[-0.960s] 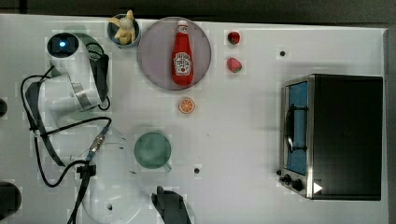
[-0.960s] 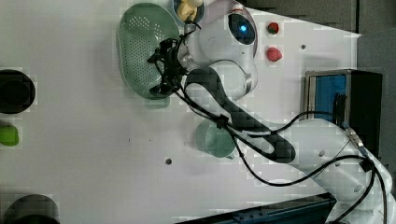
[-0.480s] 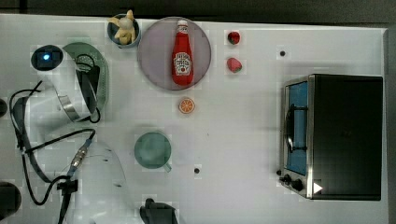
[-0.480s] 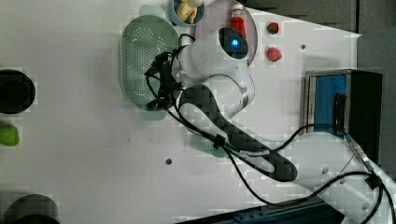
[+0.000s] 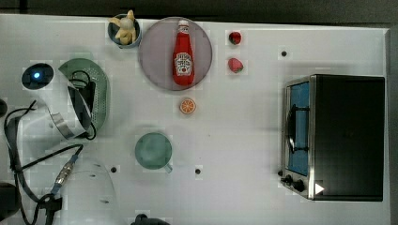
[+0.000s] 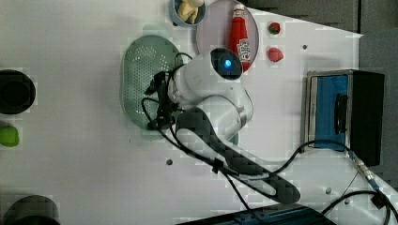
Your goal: Drag strainer backwards.
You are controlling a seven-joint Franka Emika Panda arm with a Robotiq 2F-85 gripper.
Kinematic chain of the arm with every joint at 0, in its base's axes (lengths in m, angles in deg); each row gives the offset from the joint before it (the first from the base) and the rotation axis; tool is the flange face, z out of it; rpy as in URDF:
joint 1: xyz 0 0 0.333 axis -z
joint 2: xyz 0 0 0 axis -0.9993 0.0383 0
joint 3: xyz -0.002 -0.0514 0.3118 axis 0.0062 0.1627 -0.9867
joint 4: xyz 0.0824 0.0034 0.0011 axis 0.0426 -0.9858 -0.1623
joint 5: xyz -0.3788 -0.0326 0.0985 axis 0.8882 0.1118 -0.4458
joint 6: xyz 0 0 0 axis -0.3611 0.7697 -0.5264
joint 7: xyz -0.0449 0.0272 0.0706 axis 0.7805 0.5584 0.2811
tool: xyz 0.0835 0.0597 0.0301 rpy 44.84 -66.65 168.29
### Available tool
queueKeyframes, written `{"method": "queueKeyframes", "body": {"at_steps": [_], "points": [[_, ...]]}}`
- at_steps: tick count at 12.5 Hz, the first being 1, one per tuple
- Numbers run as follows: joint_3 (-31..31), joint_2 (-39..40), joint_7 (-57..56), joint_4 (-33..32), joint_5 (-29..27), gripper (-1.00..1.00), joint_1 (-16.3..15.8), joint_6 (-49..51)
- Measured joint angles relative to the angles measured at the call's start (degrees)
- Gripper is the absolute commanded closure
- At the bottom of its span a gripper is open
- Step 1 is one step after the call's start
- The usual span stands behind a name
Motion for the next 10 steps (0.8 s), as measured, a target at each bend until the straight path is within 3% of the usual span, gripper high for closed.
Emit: {"method": "queueKeyframes", "body": {"at_steps": [10], "points": [[-0.18,-9.71,0.11,-16.51,-2.12,-1.00,-3.82,-8.28]]}}
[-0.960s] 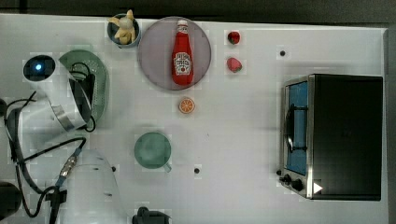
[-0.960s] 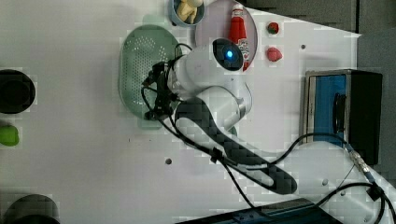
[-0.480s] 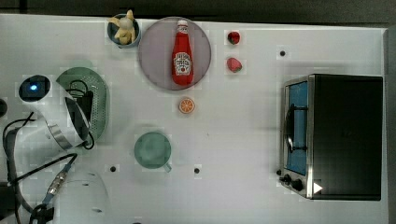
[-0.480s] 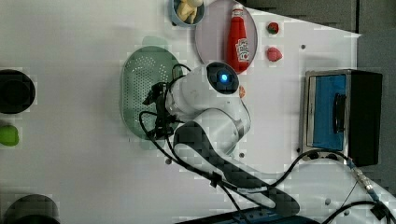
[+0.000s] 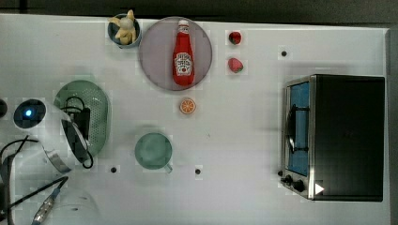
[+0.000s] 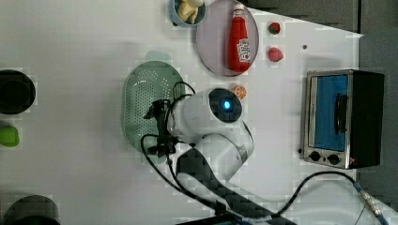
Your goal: Drag strainer backwards.
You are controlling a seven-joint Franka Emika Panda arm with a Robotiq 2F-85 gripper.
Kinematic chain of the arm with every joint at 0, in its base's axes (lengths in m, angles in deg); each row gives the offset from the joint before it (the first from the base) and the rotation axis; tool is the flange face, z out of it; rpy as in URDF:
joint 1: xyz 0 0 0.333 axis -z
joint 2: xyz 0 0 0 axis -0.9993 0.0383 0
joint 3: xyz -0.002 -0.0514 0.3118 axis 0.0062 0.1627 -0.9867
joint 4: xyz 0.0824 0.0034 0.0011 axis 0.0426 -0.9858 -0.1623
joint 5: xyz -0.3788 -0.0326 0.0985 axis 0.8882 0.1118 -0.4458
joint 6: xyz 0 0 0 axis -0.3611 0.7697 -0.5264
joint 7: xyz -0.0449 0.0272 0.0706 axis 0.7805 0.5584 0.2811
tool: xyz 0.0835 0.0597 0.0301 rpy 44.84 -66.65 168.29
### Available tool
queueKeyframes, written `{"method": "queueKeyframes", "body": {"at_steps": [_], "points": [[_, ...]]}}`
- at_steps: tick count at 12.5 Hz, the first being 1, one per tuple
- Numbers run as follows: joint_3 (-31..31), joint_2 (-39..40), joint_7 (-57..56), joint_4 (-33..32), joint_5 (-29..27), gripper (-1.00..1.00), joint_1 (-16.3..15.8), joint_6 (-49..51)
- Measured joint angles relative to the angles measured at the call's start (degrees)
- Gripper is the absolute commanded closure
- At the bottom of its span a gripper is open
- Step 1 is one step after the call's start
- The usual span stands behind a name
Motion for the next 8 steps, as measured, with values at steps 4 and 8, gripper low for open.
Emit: {"method": "queueKeyframes", "body": {"at_steps": [4,8], "points": [[-0.78,-2.32,0.17,-4.53,-1.62,-1.00,-1.90,-3.13],[-0.31,-5.46,0.45,-9.57,-3.26,-1.00,-4.28,-3.22]]}}
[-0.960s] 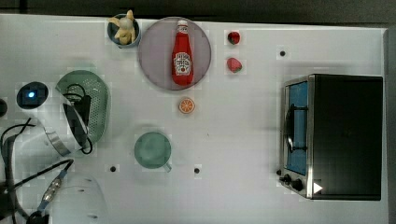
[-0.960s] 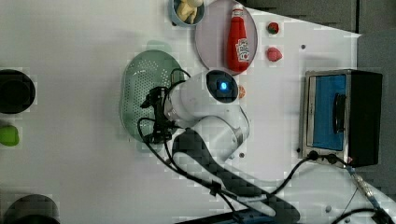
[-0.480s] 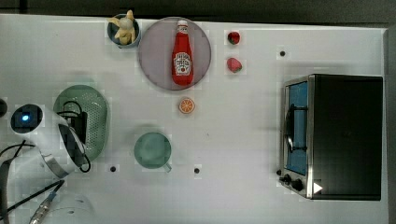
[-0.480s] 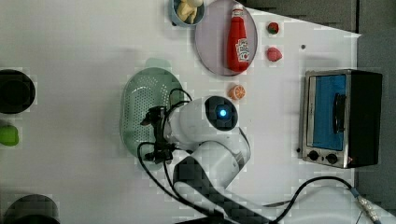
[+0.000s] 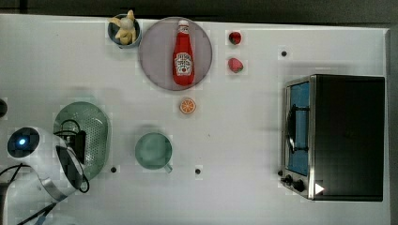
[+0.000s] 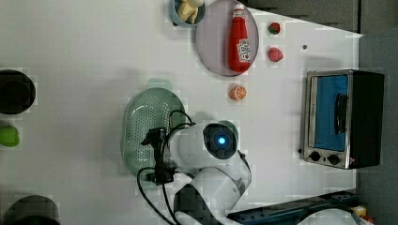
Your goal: Drag strainer backwards.
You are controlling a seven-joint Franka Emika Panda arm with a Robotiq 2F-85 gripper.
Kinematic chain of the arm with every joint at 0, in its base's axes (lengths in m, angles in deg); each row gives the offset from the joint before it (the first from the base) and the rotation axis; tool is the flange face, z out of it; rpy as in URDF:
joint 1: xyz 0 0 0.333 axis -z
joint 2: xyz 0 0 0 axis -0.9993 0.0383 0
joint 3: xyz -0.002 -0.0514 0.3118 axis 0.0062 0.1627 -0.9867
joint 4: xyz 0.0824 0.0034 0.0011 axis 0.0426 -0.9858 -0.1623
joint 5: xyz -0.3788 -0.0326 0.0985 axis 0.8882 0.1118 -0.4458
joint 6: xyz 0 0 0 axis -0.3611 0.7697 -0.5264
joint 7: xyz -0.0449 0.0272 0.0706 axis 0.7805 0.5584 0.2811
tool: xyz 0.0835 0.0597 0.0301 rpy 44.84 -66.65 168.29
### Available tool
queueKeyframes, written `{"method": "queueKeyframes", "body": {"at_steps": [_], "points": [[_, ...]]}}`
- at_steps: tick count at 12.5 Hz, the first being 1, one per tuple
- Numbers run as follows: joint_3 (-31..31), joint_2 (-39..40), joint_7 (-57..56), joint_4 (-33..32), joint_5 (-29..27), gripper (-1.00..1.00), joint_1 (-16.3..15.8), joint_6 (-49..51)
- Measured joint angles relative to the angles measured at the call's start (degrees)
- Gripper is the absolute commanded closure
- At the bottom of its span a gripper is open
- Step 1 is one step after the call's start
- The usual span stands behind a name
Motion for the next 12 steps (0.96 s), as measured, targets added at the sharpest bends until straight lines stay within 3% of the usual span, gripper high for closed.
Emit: {"method": "queueKeyframes", "body": {"at_steps": [12], "points": [[-0.65,-5.40,0.06,-9.06,-5.22,-1.00,-5.79,-2.10]]}}
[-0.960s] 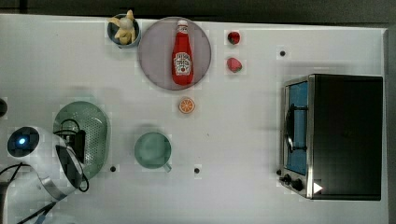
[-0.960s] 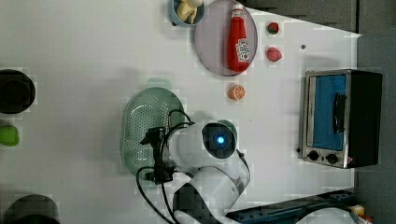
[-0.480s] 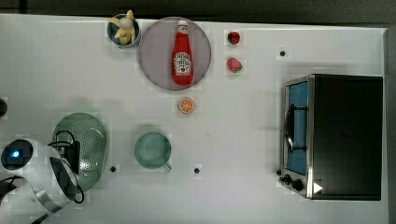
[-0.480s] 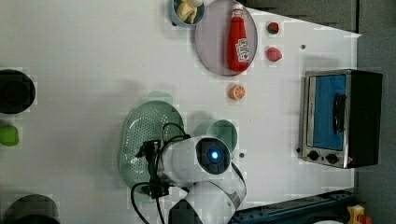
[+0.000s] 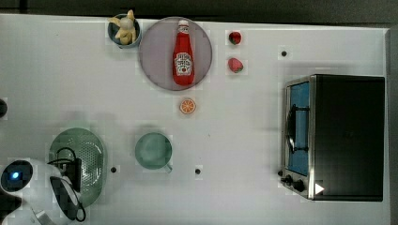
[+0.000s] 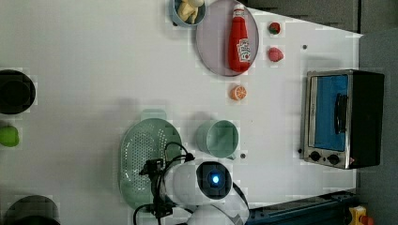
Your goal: Drag strainer backwards.
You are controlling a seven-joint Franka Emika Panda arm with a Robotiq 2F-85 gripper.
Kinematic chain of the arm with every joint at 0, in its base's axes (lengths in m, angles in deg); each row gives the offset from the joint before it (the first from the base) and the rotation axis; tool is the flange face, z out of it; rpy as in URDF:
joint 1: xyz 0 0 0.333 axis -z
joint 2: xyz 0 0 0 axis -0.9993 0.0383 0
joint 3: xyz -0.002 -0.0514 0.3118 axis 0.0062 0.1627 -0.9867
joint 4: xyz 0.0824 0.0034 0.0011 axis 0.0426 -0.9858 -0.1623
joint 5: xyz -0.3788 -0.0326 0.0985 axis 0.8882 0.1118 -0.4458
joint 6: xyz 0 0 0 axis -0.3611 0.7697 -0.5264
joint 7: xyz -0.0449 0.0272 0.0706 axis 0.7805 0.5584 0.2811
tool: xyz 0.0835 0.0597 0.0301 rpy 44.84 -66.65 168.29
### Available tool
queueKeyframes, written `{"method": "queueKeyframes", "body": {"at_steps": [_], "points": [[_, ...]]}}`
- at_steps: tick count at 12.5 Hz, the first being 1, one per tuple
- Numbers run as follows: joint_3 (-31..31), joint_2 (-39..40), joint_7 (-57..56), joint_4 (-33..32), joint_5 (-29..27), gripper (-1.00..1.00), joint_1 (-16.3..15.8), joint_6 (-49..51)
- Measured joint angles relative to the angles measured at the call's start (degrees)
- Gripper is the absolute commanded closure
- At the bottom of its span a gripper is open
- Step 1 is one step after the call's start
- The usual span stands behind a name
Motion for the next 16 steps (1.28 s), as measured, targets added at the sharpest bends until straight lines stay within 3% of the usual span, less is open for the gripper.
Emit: {"method": "queueKeyframes", "body": {"at_steps": [5,9,12,16], "points": [[0.09,-2.21,0.00,-2.13,-0.13,-1.00,-2.99,-3.58],[4.94,-10.14,-1.23,-0.56,-0.32,-1.00,-3.72,-1.68],[13.72,-17.54,-10.35,8.17,0.07,-1.00,-3.44,7.95],[28.36,-24.91,-29.24,20.31,0.83,-1.00,0.56,23.05]]}}
